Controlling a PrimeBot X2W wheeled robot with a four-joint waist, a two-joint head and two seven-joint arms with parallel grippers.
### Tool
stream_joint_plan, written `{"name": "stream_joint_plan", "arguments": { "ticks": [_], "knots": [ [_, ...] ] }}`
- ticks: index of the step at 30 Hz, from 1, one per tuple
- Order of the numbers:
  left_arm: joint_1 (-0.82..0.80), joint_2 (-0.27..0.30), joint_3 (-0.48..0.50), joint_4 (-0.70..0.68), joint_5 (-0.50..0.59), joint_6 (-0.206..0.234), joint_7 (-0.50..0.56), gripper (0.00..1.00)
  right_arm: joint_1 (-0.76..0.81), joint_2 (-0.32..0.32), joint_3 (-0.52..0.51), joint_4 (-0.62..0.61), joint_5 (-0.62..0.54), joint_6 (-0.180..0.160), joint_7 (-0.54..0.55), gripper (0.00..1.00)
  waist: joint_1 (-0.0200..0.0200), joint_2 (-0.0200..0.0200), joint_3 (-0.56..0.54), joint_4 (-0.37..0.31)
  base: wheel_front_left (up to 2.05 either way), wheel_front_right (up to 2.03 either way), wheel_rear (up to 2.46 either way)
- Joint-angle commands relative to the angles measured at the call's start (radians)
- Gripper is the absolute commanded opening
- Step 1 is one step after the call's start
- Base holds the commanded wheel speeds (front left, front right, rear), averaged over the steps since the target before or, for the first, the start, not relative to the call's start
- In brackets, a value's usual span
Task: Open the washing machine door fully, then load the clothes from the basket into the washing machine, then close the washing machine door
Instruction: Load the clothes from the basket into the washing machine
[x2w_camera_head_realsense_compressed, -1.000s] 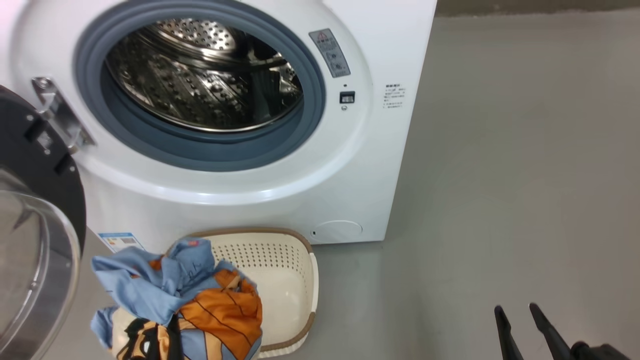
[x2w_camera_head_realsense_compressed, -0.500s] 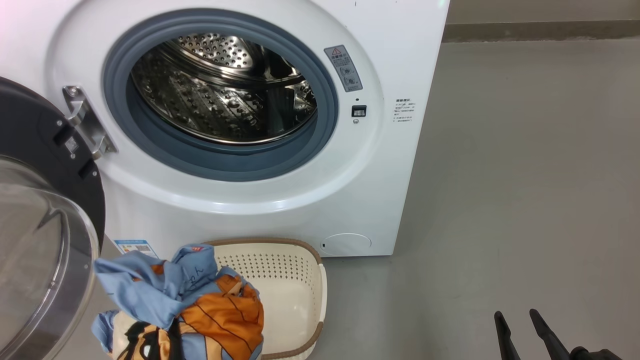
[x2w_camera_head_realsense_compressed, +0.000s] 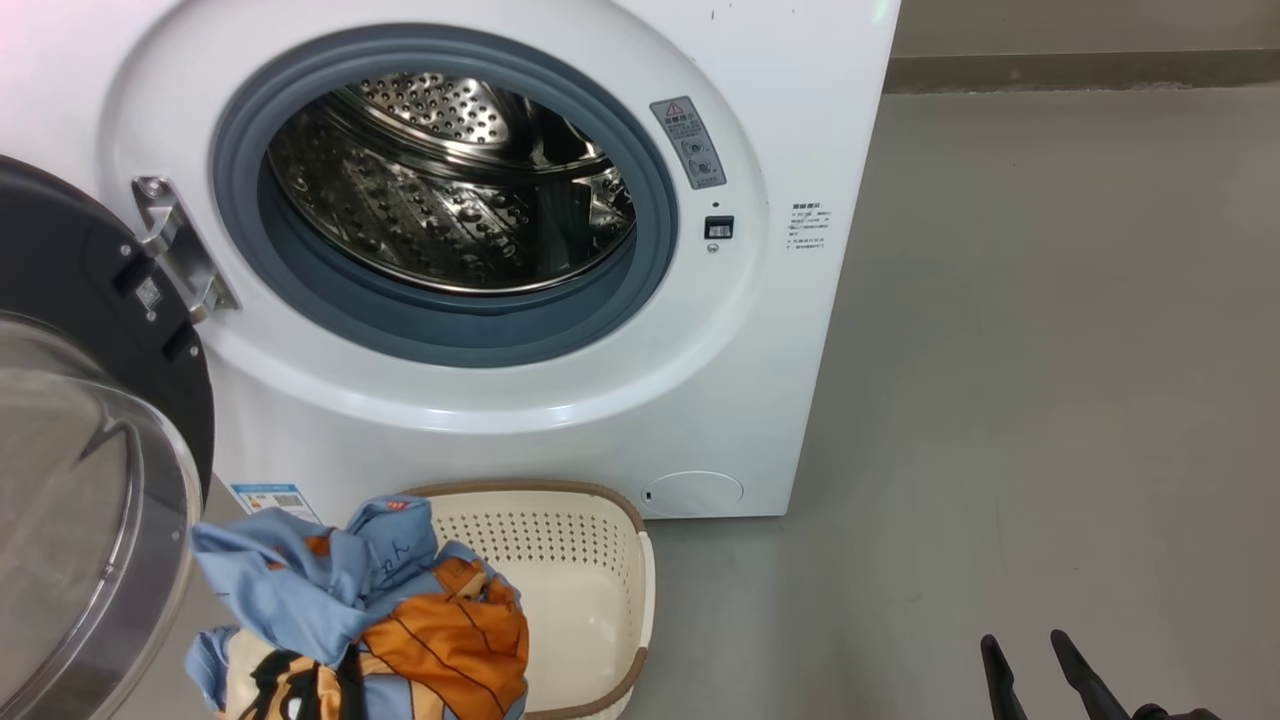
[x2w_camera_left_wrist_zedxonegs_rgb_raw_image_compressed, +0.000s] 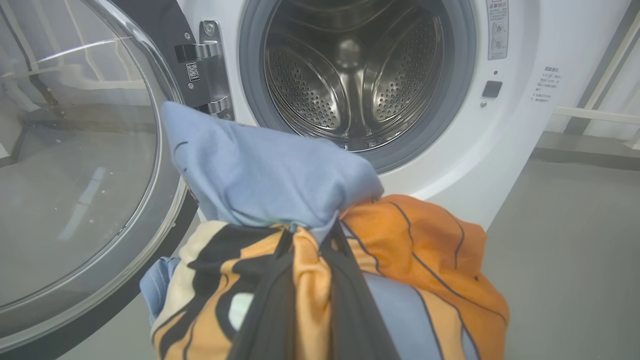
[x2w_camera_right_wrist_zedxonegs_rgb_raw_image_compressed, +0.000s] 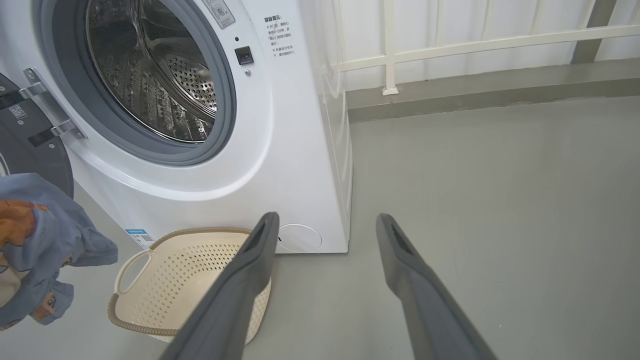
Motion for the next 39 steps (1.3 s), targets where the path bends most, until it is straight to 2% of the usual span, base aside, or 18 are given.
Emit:
{"name": "stream_joint_plan", "arguments": {
  "ticks": [1, 24, 39],
  "knots": [
    [-0.03, 0.003, 0.032, -0.033, 0.007, -0.001, -0.009, 0.0, -0.024, -0.012, 0.031, -0.023, -0.012, 0.002, -0.012, 1.0, 0.0, 0.0, 0.001, 0.0, 0.0, 0.0, 0.0],
    [-0.073, 0.003, 0.044, -0.034, 0.018, -0.01, -0.009, 0.0, -0.048, -0.01, 0.046, -0.021, -0.004, 0.002, -0.012, 1.0, 0.0, 0.0, 0.021, -0.047, 0.0, 0.0, 0.0],
    [-0.276, 0.009, 0.095, 0.049, 0.069, -0.053, -0.009, 0.0, -0.104, 0.005, 0.063, -0.021, 0.021, 0.002, -0.012, 1.0, 0.0, 0.0, 0.132, -0.122, 0.0, 0.0, 0.0]
  ]
}}
